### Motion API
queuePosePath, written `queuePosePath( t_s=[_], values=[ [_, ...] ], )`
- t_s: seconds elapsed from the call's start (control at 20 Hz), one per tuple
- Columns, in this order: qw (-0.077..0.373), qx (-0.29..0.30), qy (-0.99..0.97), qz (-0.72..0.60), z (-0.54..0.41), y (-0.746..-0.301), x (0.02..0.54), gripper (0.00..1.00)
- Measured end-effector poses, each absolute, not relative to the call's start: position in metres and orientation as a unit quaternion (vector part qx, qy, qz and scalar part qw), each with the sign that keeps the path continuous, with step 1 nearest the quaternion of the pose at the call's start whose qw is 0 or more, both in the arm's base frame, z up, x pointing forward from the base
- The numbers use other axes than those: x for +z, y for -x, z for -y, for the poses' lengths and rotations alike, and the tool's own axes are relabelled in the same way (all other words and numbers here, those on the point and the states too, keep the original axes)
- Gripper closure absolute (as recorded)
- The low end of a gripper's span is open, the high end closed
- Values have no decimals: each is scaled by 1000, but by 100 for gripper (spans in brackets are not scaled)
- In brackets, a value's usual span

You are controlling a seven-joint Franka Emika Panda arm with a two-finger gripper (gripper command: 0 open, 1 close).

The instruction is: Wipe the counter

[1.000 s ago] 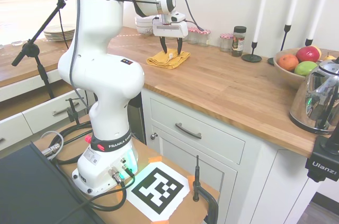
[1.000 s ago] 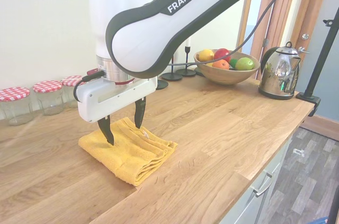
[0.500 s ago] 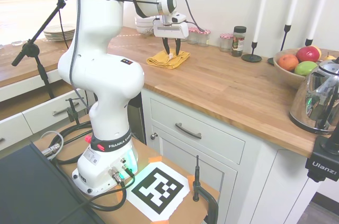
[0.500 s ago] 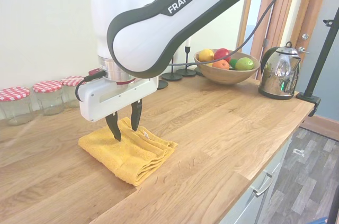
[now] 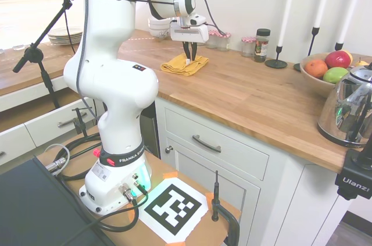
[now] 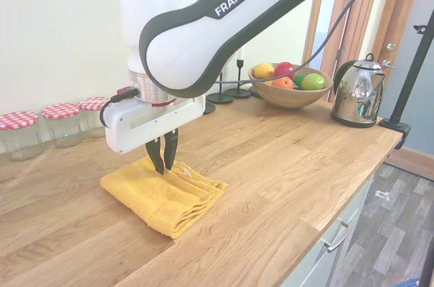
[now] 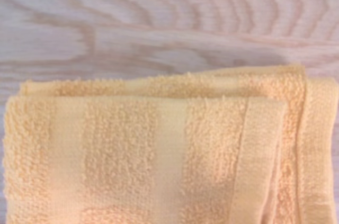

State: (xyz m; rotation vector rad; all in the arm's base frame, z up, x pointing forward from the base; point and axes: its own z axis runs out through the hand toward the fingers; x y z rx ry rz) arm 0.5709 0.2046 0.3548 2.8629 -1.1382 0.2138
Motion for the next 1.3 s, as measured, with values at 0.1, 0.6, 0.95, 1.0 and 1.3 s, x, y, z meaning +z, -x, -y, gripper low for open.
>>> queuePosePath(
  t_s=[0.1,0.6,0.95,1.0,1.3],
  values=[
    [26,70,-926,369,-205,-572,356,100],
    [26,69,-926,370,-204,-572,357,100],
    [26,67,-926,371,-205,-572,357,0],
    [26,66,-926,372,-205,-571,357,0],
    [25,63,-927,369,-210,-569,357,0]
  ],
)
